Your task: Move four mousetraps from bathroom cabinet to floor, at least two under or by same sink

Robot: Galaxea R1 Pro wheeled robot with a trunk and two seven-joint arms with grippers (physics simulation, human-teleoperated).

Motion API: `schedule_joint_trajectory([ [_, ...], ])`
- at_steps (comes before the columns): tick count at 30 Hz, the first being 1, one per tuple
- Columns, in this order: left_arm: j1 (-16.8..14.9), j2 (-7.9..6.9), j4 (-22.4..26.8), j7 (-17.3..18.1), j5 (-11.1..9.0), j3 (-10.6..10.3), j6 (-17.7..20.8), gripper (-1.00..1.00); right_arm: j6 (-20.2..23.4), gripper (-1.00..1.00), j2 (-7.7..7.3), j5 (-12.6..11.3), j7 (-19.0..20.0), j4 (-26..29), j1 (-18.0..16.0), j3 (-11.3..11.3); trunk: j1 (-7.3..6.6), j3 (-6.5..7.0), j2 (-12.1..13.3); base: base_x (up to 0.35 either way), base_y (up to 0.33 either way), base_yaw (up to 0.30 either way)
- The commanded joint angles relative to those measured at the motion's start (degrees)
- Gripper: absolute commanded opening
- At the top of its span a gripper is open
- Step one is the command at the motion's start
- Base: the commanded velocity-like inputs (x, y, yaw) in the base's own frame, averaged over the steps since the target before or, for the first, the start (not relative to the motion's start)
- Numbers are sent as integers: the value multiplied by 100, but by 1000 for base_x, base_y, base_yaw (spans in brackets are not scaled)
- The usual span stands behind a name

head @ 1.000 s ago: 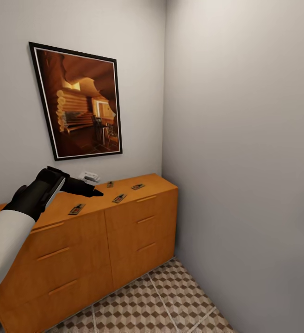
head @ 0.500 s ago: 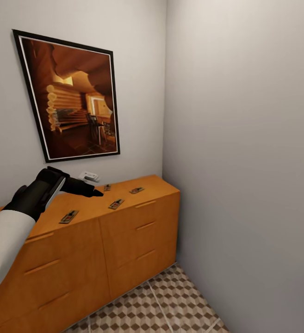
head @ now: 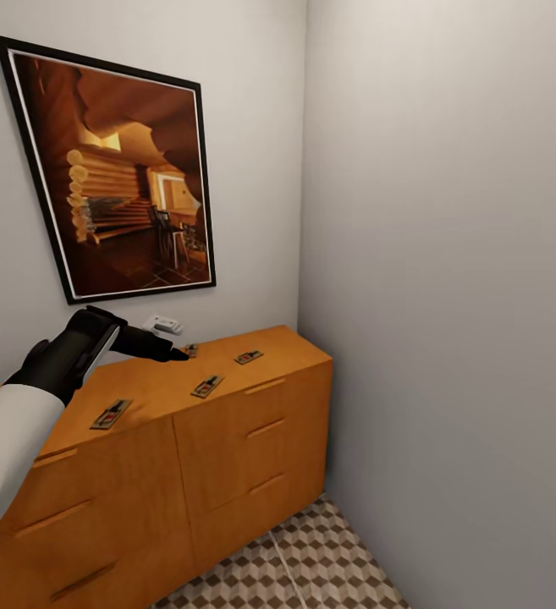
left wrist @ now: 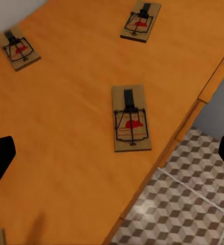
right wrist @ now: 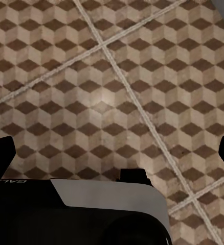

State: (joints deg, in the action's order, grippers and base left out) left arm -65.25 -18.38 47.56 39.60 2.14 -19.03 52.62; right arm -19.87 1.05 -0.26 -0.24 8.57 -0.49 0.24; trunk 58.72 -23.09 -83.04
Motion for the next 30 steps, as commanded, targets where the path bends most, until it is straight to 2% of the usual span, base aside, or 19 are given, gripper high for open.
schedule_joint_trajectory([
  [1,-6,-4,-20,30,23,-13,14,100,-18,100,1,-2,-3,-4,-4,2,1,-7,-4,33,0,0],
  [30,-6,-7,-162,30,30,-16,-4,100,-22,100,1,-6,6,-4,-4,2,1,-7,-4,4,0,0],
])
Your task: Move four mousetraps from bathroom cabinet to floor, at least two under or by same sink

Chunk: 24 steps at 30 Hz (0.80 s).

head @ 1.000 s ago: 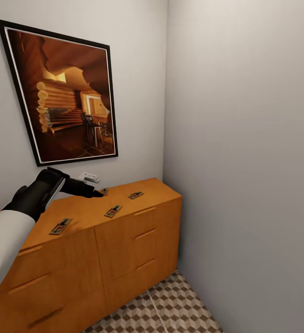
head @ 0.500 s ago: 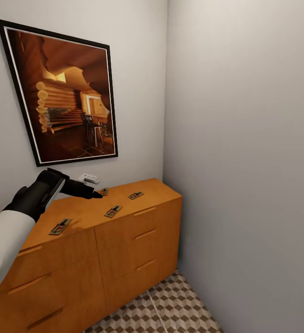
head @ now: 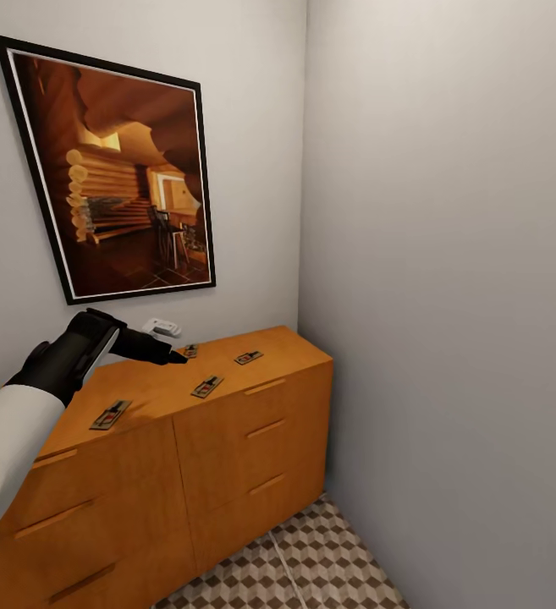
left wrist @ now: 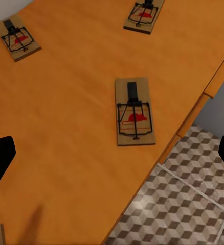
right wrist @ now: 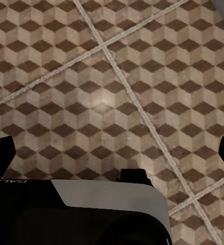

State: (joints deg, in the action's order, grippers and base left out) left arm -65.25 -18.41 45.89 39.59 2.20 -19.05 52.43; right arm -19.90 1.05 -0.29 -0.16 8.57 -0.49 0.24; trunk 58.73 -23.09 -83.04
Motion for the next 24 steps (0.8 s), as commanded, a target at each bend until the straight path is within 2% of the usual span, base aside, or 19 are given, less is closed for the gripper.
schedule_joint_trajectory([
  [1,-6,-5,1,31,23,-15,15,100,-18,100,1,-2,-2,-4,-4,2,0,-7,-4,0,0,0],
  [10,-6,-4,-48,31,18,-19,13,100,-17,100,2,-1,-2,-4,-4,2,0,-22,-4,0,0,0],
  [24,-6,2,-71,31,12,-25,13,100,-17,100,3,0,-2,-6,-4,2,0,-131,-4,0,0,0],
])
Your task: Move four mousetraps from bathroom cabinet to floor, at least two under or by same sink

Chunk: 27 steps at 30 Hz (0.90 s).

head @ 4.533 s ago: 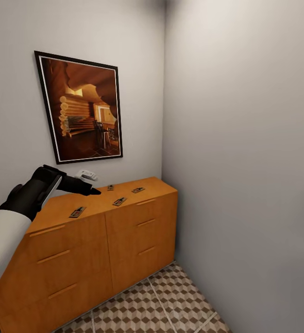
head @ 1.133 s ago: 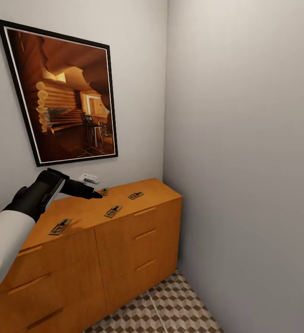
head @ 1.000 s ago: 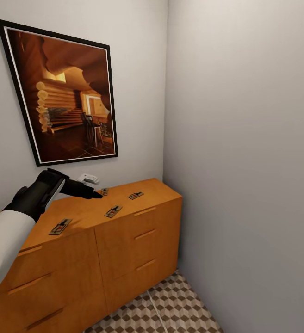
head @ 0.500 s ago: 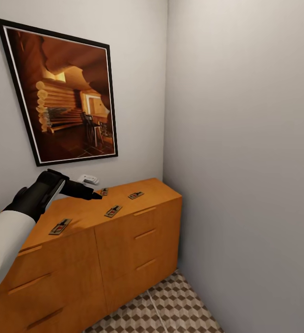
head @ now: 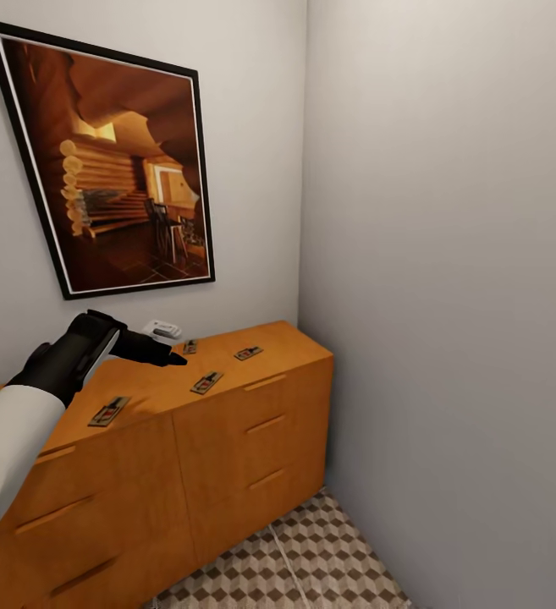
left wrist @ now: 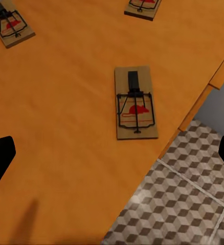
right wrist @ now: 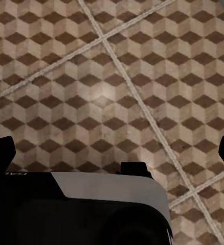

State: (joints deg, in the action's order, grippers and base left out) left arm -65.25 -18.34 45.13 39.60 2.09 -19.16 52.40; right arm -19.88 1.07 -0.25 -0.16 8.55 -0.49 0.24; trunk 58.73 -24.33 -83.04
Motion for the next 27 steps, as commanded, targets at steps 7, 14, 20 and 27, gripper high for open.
schedule_joint_trajectory([
  [7,-6,59,5,39,15,-17,16,100,-18,100,2,-2,-2,-4,-4,2,0,-47,-4,0,0,0],
  [14,-6,107,5,58,2,-17,20,100,-19,100,1,-4,-2,-8,-4,2,0,-55,-4,0,0,0],
  [20,-6,121,14,70,-55,-10,23,100,-21,100,-1,-3,-2,-47,-4,2,0,-57,-4,0,0,0],
  [27,-6,154,32,73,-192,6,31,100,-24,100,-2,-2,-2,-90,-4,2,0,-57,-4,0,0,0],
])
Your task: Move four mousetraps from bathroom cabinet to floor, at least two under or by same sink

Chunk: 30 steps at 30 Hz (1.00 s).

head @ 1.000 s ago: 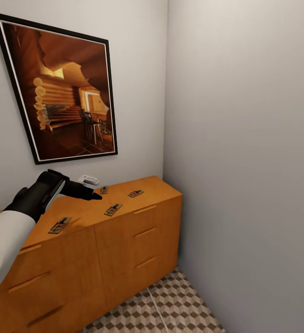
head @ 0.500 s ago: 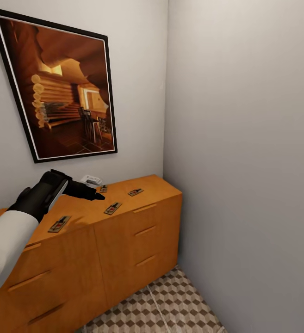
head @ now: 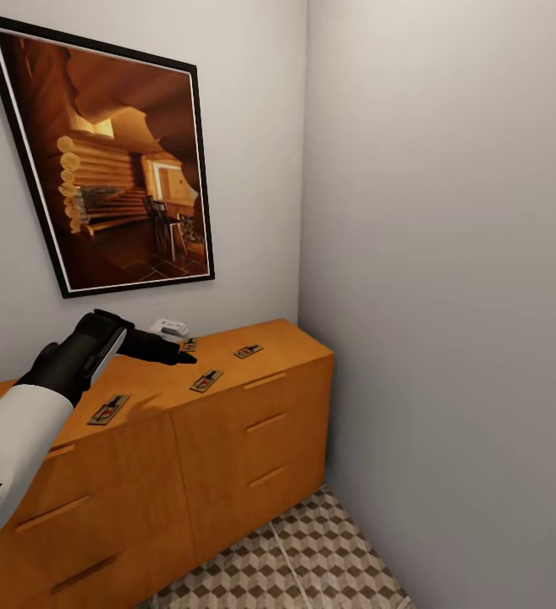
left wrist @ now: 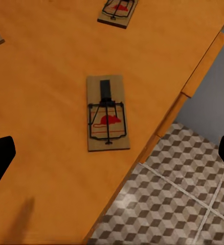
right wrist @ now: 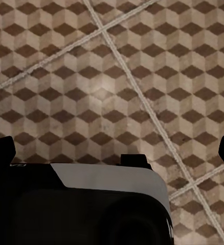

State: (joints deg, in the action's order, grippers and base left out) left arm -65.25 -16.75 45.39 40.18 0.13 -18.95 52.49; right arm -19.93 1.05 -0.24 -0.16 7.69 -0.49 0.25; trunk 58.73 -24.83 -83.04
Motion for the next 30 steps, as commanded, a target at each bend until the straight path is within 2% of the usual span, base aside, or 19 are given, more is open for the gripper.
schedule_joint_trajectory([
  [1,-6,6,3,16,-13,-15,23,100,-19,100,1,-3,-2,-6,-4,2,0,-7,-4,0,0,0],
  [9,-6,123,-18,10,-82,-13,31,100,-19,100,1,-3,-2,-12,-4,2,0,-7,-4,0,0,0],
  [30,-6,166,-22,-5,-92,-1,64,100,-19,100,3,-3,-2,-13,-4,2,0,-7,-4,0,0,0],
])
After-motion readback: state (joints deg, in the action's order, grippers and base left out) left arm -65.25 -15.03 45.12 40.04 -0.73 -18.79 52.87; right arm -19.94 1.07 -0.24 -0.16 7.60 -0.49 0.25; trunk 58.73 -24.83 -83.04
